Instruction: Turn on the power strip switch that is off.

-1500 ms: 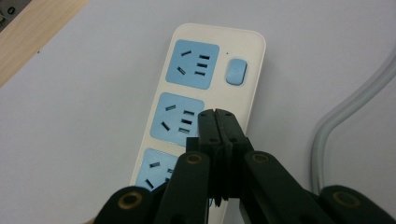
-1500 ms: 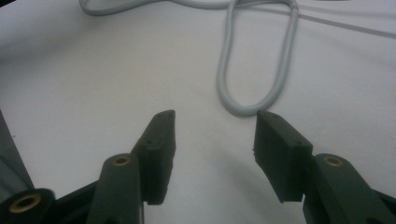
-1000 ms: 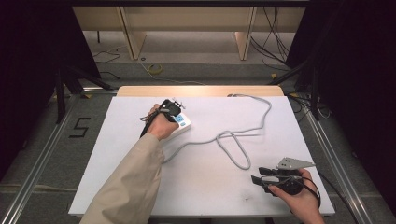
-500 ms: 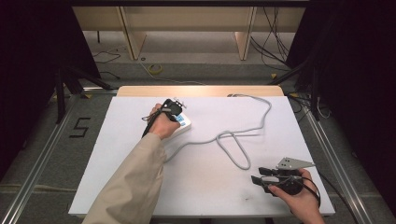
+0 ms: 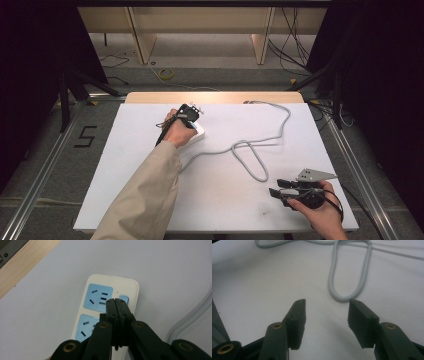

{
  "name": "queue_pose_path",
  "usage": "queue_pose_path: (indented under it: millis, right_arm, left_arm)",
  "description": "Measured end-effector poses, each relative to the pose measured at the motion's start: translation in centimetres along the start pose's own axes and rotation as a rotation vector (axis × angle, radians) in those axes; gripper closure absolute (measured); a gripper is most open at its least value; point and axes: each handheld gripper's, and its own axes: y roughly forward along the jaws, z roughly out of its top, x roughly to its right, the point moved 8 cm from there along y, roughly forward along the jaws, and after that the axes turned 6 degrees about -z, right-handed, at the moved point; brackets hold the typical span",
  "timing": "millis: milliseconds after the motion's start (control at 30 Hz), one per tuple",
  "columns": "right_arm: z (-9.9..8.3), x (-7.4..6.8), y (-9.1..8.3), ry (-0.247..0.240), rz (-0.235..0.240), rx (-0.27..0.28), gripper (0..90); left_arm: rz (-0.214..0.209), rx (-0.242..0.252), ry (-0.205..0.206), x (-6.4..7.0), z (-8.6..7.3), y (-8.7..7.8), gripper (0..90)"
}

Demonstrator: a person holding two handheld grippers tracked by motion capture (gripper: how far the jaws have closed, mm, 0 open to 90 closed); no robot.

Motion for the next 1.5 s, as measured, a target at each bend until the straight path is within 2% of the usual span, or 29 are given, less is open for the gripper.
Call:
queue_pose_path:
  millis: [233, 300, 400, 567, 667, 800, 1233, 1500]
  right_arm:
    - [0.0, 0.0, 0.0, 0.000, 0.001, -0.003, 49.5]
    - [0.0, 0.0, 0.0, -0.001, 0.002, -0.003, 49.5]
    - [0.0, 0.0, 0.0, -0.001, 0.003, -0.003, 49.5]
    - [0.0, 0.0, 0.0, 0.000, 0.002, -0.003, 49.5]
    - [0.0, 0.0, 0.0, 0.000, 0.002, -0.002, 49.5]
    - [0.0, 0.0, 0.0, -0.003, 0.000, -0.001, 49.5]
    - [0.0, 0.0, 0.0, -0.001, 0.001, -0.003, 49.5]
    - [0.0, 0.0, 0.0, -0.001, 0.001, -0.003, 49.5]
  left_arm:
    - [-0.005, 0.007, -0.003, 0.1, 0.1, 0.5, 89.7]
    - [-0.006, 0.021, -0.013, 0.1, 0.3, 0.6, 89.7]
    - [-0.007, 0.029, 0.000, 0.2, 0.4, 0.7, 89.7]
    - [-0.009, 0.061, -0.005, 0.4, 0.8, 1.0, 89.7]
    - [-0.009, 0.054, 0.004, 0.5, 0.8, 1.3, 89.7]
    - [-0.014, 0.049, -0.005, 0.4, 0.6, 1.7, 89.8]
    - [-0.028, 0.047, -0.004, 0.8, 0.6, 2.1, 89.8]
    - [-0.011, 0.036, 0.006, 0.6, 0.5, 2.1, 89.8]
